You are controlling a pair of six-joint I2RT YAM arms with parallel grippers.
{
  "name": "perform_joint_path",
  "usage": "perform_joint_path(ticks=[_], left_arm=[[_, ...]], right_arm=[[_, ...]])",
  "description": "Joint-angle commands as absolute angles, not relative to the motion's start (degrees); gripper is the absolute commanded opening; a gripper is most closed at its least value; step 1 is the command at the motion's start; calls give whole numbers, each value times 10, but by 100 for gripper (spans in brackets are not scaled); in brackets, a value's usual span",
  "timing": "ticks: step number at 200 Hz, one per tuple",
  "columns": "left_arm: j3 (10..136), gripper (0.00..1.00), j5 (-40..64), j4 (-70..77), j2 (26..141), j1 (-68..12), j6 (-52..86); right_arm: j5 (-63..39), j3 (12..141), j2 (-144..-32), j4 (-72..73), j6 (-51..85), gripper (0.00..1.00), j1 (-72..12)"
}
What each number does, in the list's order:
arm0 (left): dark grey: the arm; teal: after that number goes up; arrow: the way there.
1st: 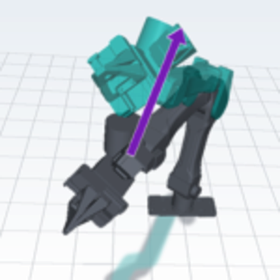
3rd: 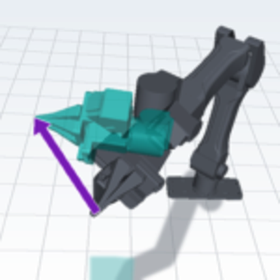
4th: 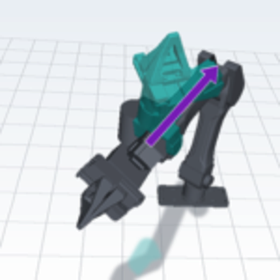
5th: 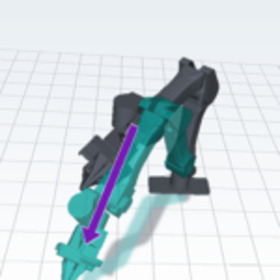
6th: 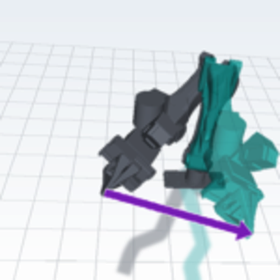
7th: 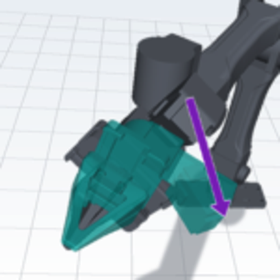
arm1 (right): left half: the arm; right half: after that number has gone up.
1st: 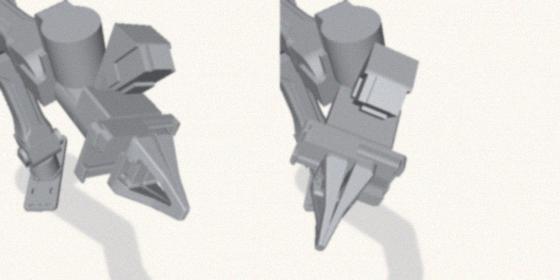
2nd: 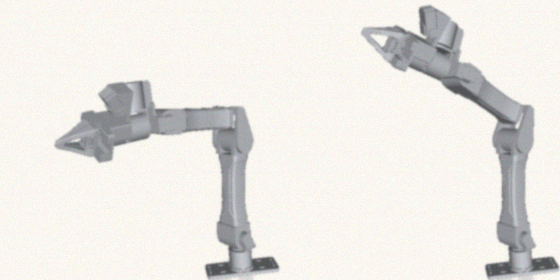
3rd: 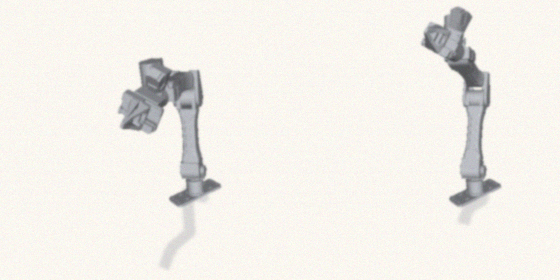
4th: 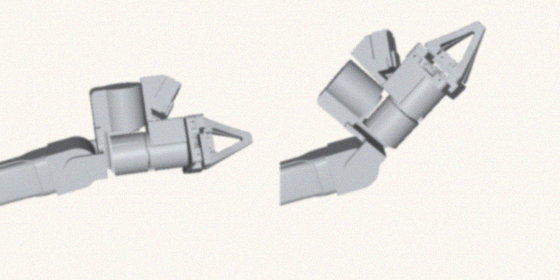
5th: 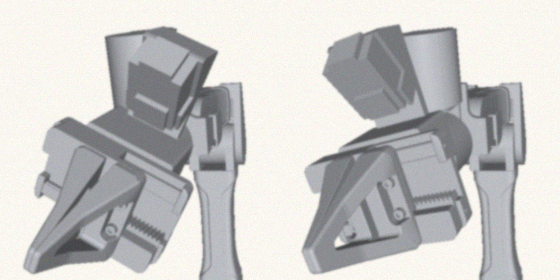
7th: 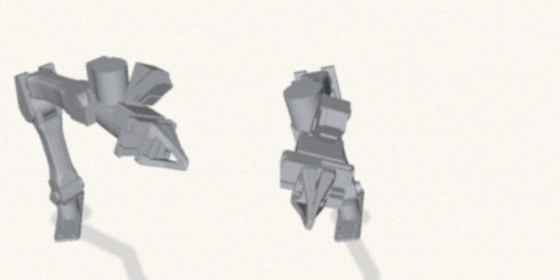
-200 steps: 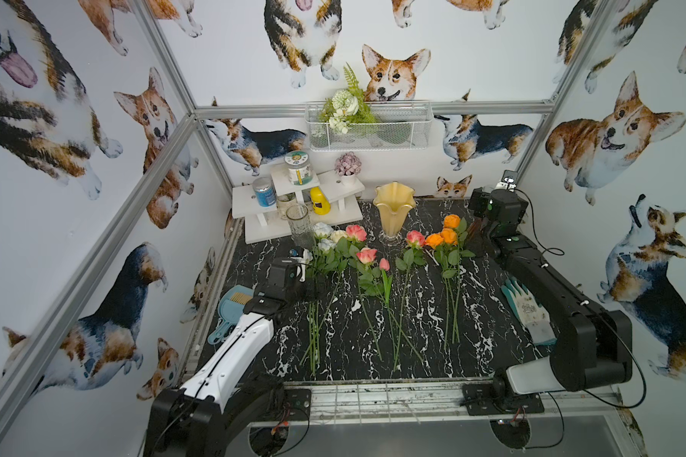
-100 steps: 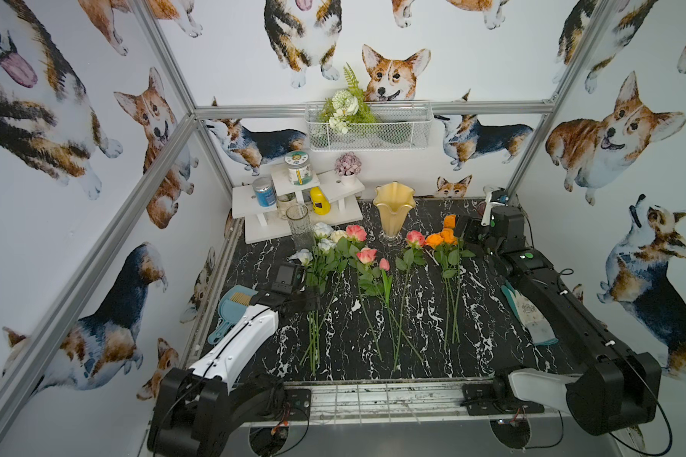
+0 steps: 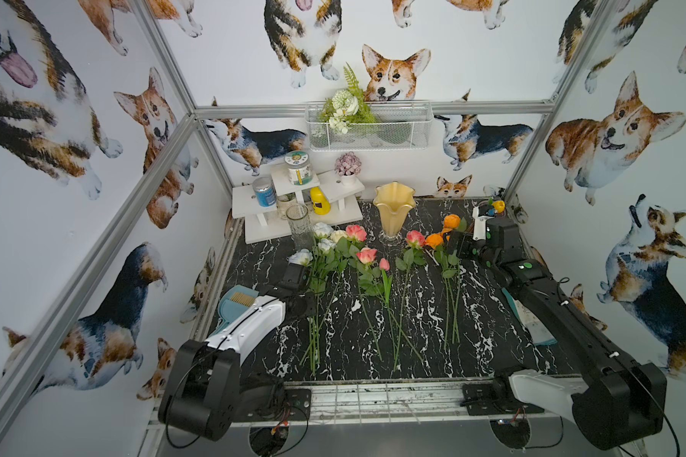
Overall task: Arrange the flowers in different vases according to their variety
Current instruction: Pick up the flower at the center of the board.
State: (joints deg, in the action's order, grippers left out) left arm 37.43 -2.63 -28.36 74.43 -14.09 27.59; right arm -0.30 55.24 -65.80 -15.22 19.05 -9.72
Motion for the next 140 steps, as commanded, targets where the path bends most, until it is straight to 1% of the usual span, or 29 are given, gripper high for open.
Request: perform_joint_path(ticks=[1, 67, 110, 125, 140], left_arm=[[376, 49, -49, -264, 761, -141, 287], [387, 46, -39, -228, 817, -141, 284], [385, 43, -26, -232, 818, -142, 289], [377, 41, -43, -236, 807, -142, 288], [379, 39, -57, -246, 820, -137, 281]], right_arm=[[-12, 548, -653, -153, 194, 100, -97], [-6, 539, -654, -152, 190, 100, -97], [-4, 539, -657, -156, 186, 100, -97], [-2, 538, -655, -158, 185, 100, -97], [-3, 537, -653, -157, 185, 100, -97]])
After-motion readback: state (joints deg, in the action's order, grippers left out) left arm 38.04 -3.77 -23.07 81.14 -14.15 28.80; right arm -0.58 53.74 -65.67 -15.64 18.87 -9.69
